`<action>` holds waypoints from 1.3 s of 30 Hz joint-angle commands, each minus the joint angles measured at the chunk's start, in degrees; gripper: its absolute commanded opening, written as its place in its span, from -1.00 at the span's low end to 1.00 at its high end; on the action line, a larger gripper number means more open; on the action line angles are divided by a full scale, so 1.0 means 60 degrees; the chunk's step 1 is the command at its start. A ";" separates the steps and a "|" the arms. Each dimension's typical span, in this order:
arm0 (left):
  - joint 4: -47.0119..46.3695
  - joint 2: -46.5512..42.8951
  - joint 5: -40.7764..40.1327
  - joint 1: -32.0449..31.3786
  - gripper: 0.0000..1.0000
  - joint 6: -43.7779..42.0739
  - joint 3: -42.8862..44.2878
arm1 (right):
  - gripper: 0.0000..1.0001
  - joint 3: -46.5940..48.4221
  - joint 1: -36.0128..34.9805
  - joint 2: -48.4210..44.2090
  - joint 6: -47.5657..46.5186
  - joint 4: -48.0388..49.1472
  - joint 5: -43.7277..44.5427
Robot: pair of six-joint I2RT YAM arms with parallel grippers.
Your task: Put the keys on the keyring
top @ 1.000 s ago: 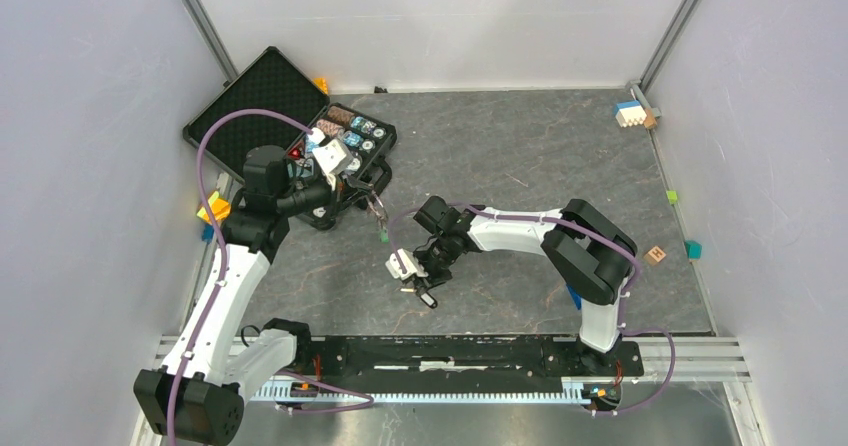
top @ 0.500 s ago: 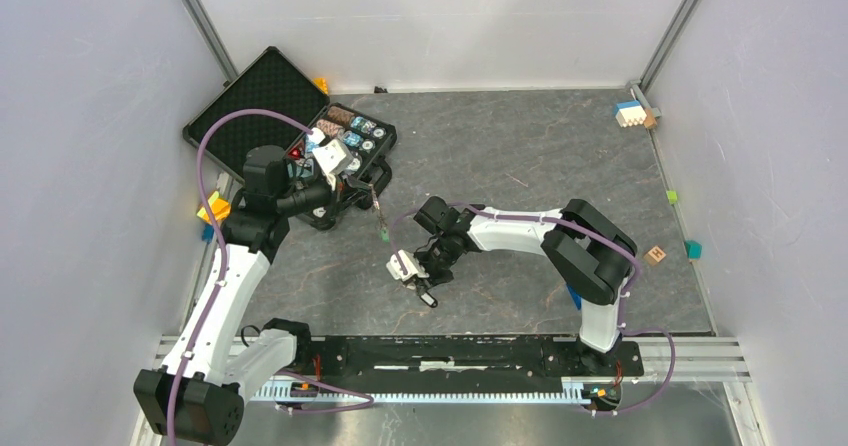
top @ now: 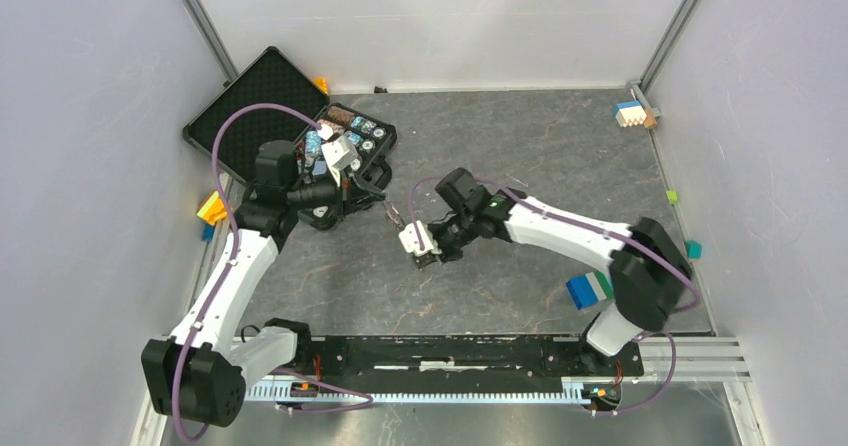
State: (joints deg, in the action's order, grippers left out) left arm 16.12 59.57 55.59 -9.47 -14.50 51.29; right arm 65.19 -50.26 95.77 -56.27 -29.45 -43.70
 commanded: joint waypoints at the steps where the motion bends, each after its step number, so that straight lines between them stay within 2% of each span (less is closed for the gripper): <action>1: -0.1198 0.0077 0.1032 -0.0193 -0.95 0.0963 -0.0222 | -1.00 -0.0436 0.0302 -0.1692 0.0495 0.0422 -0.0071; 9: -0.1654 0.0391 0.1366 -0.1070 -0.96 0.1057 -0.0200 | -1.00 -0.0865 0.0966 -0.3368 0.0451 0.0722 0.0361; 18: -0.1552 0.0810 0.1617 -0.1975 -0.96 0.0702 -0.0088 | -1.00 -0.1429 0.1038 -0.4623 -0.0022 0.1280 0.1992; 23: -0.1537 0.1055 0.1543 -0.2578 -0.96 0.1011 -0.0042 | -1.00 -0.1718 0.1024 -0.4834 0.0247 0.1773 0.1932; 28: -0.1545 0.1117 0.0690 -0.3293 -0.96 0.1409 -0.0064 | -1.00 -0.1943 0.1025 -0.5106 0.0587 0.2215 0.1769; 39: -0.2654 0.1499 0.0297 -0.3520 -0.96 0.3012 -0.0360 | -1.00 -0.2148 0.1034 -0.5421 0.0622 0.2275 0.1140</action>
State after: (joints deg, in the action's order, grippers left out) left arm 6.44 68.55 58.50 -30.41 -2.94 49.54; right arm 52.73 -44.07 64.97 -52.56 -17.32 -34.26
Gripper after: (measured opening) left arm 0.040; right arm 0.004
